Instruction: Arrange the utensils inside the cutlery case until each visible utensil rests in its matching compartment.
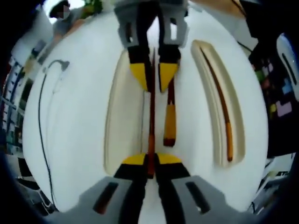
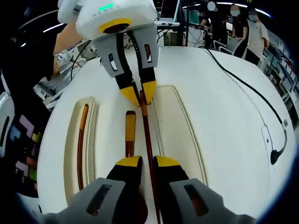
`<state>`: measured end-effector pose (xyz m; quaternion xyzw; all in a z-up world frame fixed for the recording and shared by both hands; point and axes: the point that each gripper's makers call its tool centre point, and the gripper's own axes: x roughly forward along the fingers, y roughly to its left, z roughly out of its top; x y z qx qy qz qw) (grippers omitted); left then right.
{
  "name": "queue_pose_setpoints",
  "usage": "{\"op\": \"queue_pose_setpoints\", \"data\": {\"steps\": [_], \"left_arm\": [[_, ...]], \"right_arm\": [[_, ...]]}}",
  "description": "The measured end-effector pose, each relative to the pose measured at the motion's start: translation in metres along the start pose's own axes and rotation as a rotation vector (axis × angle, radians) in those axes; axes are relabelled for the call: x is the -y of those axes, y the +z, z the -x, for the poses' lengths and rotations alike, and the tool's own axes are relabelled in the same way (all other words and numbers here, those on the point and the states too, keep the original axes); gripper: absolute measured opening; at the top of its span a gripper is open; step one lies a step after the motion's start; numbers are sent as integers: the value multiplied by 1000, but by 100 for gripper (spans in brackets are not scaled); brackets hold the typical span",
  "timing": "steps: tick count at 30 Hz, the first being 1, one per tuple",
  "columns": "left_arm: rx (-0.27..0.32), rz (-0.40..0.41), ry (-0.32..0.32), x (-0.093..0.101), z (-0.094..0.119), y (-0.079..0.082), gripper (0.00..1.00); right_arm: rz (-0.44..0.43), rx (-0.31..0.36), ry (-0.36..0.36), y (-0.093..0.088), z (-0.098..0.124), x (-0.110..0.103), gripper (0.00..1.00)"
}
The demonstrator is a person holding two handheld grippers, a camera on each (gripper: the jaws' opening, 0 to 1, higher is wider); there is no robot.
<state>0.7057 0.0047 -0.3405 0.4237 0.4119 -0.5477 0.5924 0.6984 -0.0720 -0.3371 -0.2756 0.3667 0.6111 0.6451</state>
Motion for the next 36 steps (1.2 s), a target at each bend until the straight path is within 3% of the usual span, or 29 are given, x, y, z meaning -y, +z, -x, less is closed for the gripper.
{"op": "queue_pose_setpoints", "data": {"steps": [6, 10, 13, 15, 18, 21, 28, 31, 32, 36], "left_arm": [[26, 18, -13, 0, -1, 0, 6], [41, 44, -21, -1, -1, 0, 6], [46, 52, -22, -1, -1, -1, 6], [52, 49, -18, -1, 0, -2, 6], [52, 12, 3, 1, 0, -3, 6], [48, 28, 21, -1, 1, -3, 7], [115, 110, 26, -1, 3, -6, 7], [128, 118, 33, 1, 3, -6, 7], [129, 114, 39, 2, 3, -6, 7], [124, 92, 58, 2, 3, -5, 6]], "right_arm": [[52, -77, -31, -19, 13, 7, 9], [50, -92, -29, -27, 16, 9, 9], [83, -88, -53, -26, 14, 14, 3], [21, -72, -58, -24, 11, 14, 3], [98, -72, -64, -23, 10, 13, 3], [90, -76, -83, -22, 8, 12, 3], [133, -42, -83, -20, 7, 10, 2], [121, -36, -81, -19, 8, 10, 2], [34, -32, -88, -19, 8, 10, 2], [63, -8, -102, -21, 9, 9, 2]]}}
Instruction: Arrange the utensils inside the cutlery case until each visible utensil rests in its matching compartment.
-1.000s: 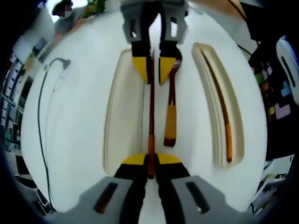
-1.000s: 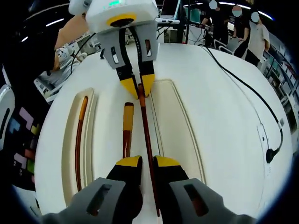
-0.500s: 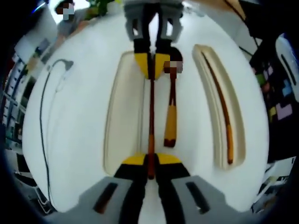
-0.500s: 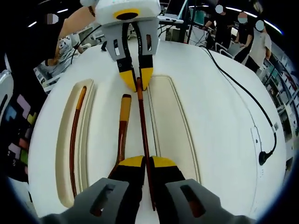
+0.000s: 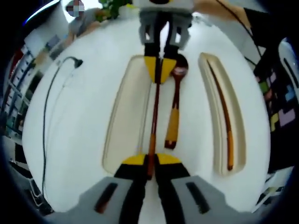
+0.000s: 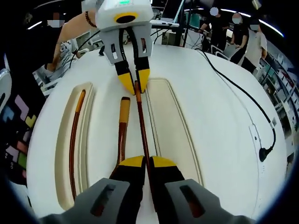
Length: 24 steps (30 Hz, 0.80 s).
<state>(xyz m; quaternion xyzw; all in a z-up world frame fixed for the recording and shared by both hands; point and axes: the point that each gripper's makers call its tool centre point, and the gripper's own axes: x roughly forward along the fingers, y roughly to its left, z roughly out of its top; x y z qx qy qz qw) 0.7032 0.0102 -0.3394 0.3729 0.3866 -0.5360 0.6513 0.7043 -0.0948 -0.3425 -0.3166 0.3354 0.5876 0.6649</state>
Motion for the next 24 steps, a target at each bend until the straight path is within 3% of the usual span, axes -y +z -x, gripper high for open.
{"op": "queue_pose_setpoints", "data": {"steps": [9, 12, 13, 15, 18, 24], "left_arm": [[9, -33, 23, 2, 2, 2, 6], [19, -36, 69, 1, 8, 6, 6], [22, 13, 87, 1, 13, 8, 6], [15, -34, 104, 5, 23, 13, 6], [12, -41, 100, 13, 32, 18, 6], [41, -27, 47, 34, 47, 27, 6]], "right_arm": [[49, 9, -46, 3, 5, -3, 2], [80, 15, -89, 10, 16, 0, 2], [86, 20, -98, 13, 21, 2, 2], [112, 20, -119, 19, 30, 2, 2], [148, 16, -126, 25, 43, -8, 2], [136, 17, -97, 24, 58, -32, 2]]}}
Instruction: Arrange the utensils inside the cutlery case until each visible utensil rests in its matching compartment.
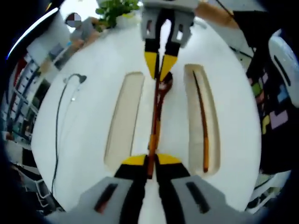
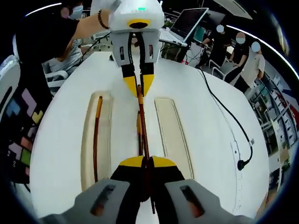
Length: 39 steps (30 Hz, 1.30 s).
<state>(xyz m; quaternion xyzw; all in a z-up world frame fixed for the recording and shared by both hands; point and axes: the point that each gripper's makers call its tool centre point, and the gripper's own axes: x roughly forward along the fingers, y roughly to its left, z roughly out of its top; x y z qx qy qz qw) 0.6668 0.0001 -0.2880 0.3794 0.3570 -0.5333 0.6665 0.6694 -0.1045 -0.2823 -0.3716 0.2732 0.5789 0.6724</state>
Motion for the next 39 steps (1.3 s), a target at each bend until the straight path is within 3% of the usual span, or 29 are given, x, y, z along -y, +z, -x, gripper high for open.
{"op": "queue_pose_setpoints", "data": {"steps": [8, 29, 39], "left_arm": [[-9, 22, -104, 39, -1, -2, 6], [3, 62, -169, 71, -6, -17, 7], [14, 52, -168, 77, -12, -15, 7]], "right_arm": [[12, 20, 50, -1, 7, -31, 2], [-59, 30, 166, -9, -8, -72, 2], [-82, 18, 183, -19, -12, -75, 2]]}}
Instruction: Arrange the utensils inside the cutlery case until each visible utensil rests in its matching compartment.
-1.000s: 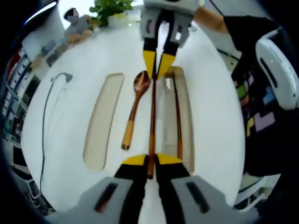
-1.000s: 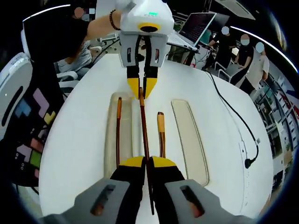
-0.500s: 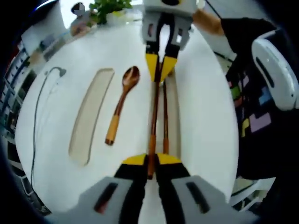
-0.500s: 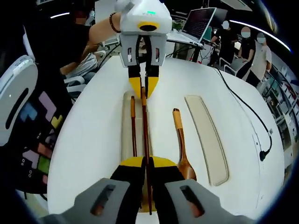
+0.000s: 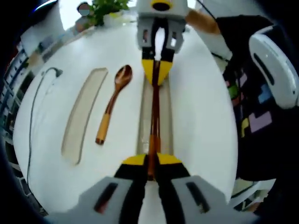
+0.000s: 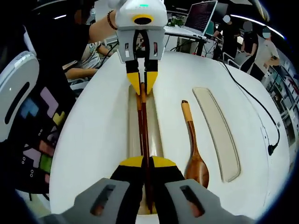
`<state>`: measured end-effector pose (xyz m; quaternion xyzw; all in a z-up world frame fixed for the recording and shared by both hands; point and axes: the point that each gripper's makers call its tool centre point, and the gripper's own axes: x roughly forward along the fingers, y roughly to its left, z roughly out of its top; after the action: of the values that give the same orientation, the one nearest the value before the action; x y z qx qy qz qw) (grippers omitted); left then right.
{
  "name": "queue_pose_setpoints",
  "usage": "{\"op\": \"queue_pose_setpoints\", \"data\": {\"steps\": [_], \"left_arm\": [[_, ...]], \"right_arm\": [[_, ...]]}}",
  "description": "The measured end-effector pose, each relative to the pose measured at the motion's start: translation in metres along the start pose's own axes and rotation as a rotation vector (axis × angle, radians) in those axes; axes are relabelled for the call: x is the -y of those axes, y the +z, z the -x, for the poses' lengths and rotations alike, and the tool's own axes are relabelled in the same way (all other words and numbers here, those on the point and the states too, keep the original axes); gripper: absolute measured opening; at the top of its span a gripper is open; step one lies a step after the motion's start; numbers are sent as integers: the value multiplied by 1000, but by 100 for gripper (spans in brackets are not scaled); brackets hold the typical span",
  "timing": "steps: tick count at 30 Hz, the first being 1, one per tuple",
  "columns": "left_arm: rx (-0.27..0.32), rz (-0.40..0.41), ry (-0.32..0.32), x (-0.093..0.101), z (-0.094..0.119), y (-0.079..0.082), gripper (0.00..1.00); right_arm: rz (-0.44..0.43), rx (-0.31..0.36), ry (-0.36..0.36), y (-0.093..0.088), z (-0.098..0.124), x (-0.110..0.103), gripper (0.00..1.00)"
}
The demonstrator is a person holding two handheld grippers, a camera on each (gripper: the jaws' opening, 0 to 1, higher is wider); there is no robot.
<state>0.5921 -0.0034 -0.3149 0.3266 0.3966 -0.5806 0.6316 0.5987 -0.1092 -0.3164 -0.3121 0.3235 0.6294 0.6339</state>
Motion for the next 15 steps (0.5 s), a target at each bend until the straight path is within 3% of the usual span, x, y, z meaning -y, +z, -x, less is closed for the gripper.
{"op": "queue_pose_setpoints", "data": {"steps": [15], "left_arm": [[-35, -28, 10, -3, -7, -6, 7]], "right_arm": [[-17, -8, 8, -3, -10, 2, 3]]}}
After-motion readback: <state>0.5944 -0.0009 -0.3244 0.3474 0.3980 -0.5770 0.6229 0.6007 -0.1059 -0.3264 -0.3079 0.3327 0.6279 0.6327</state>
